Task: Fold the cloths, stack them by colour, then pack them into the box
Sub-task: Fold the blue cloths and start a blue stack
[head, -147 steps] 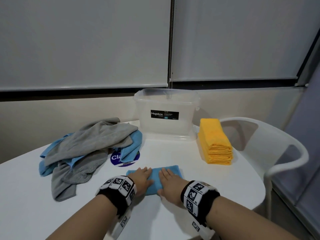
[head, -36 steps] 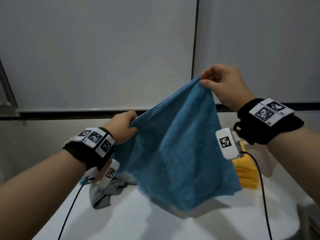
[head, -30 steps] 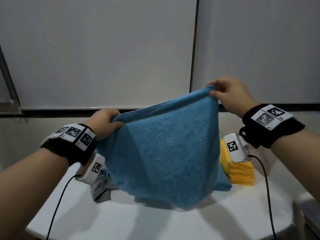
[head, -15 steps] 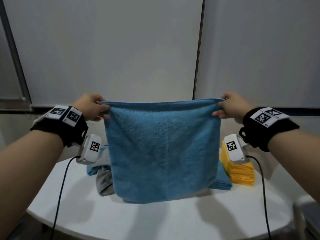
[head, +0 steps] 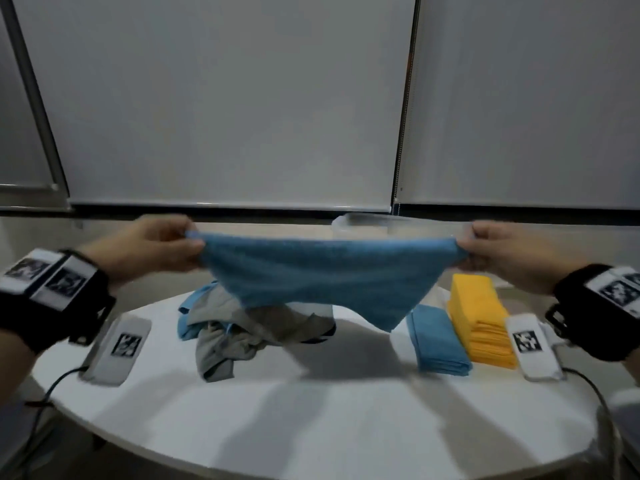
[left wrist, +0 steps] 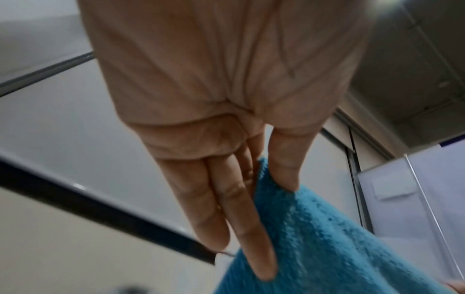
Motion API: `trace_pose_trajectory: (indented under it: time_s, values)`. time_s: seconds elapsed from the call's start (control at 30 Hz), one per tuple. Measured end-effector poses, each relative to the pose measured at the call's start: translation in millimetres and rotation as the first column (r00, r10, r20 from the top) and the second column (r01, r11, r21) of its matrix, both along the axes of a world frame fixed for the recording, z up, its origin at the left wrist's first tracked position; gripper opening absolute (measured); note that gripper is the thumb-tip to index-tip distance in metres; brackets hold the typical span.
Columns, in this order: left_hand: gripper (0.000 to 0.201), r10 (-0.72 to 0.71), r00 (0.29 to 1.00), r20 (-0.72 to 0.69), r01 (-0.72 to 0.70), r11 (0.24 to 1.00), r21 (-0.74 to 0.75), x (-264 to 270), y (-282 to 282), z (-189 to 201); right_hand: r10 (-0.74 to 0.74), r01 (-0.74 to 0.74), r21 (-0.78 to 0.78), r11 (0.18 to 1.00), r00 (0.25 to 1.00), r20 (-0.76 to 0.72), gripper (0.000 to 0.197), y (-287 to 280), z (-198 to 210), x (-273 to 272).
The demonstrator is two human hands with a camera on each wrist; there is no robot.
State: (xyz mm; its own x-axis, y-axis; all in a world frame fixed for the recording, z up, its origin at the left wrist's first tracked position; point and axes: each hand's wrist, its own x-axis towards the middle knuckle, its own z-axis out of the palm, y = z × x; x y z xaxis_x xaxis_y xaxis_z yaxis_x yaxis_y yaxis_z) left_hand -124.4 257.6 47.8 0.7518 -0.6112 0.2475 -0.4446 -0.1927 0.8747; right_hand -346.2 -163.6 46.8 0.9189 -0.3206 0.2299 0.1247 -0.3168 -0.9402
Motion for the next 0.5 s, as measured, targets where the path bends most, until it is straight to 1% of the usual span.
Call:
trace_pose_trajectory:
  time_s: [0.03, 0.07, 0.1, 0.13, 0.17, 0.2, 0.3, 0.37, 0.43, 0.47, 0.5]
  values:
    - [0.048, -0.032, 0.999, -0.04, 0.036, 0.995, 0.097, -3.4, 8.2, -14.2, 0.048, -0.049, -0.008, 0.999, 0.997, -0.067, 0.039, -2.1, -13.7, -8.4]
    - [0.065, -0.054, 0.995, -0.085, 0.068, 0.983, 0.173, -6.6, 14.1, -28.5, 0.078, -0.079, -0.002, 0.997, 0.987, -0.138, 0.038, -3.1, -29.2, -15.7]
    - [0.077, -0.062, 0.987, -0.146, 0.093, 0.972, 0.217, -10.4, 17.4, -43.5, 0.111, -0.112, 0.006, 0.994, 0.97, -0.217, 0.031, -2.8, -45.2, -22.8]
    - [0.082, -0.066, 0.975, -0.21, 0.117, 0.963, 0.243, -13.7, 19.5, -56.8, 0.137, -0.139, 0.016, 0.99, 0.947, -0.289, 0.022, -3.2, -61.0, -27.8]
    - [0.079, -0.072, 0.962, -0.262, 0.145, 0.951, 0.272, -16.8, 20.2, -69.4, 0.162, -0.164, 0.026, 0.986, 0.921, -0.355, 0.018, -2.2, -75.9, -33.1]
    - [0.07, -0.082, 0.951, -0.298, 0.179, 0.932, 0.315, -19.8, 20.5, -79.8, 0.196, -0.195, 0.045, 0.98, 0.89, -0.412, 0.02, -2.1, -90.0, -37.6]
    - [0.047, -0.127, 0.921, -0.369, 0.291, 0.855, 0.43, -23.2, 23.6, -101.0, 0.307, -0.277, 0.139, 0.951, 0.783, -0.541, 0.032, -3.8, -116.6, -44.0]
    - [0.038, -0.145, 0.929, -0.342, 0.308, 0.814, 0.492, -23.9, 24.7, -108.4, 0.339, -0.274, 0.199, 0.941, 0.735, -0.587, 0.032, -5.1, -121.4, -43.6]
    - [0.03, -0.137, 0.937, -0.32, 0.298, 0.793, 0.532, -23.5, 22.4, -112.6, 0.35, -0.254, 0.241, 0.937, 0.7, -0.622, 0.023, -6.2, -121.3, -39.6]
    - [0.026, -0.127, 0.942, -0.311, 0.286, 0.788, 0.546, -22.2, 20.4, -115.3, 0.324, -0.243, 0.215, 0.946, 0.69, -0.647, 0.017, -5.8, -120.0, -36.8]
    - [0.023, -0.11, 0.948, -0.299, 0.266, 0.789, 0.554, -21.1, 17.3, -117.5, 0.266, -0.233, 0.142, 0.962, 0.69, -0.673, 0.013, -5.1, -119.7, -33.0]
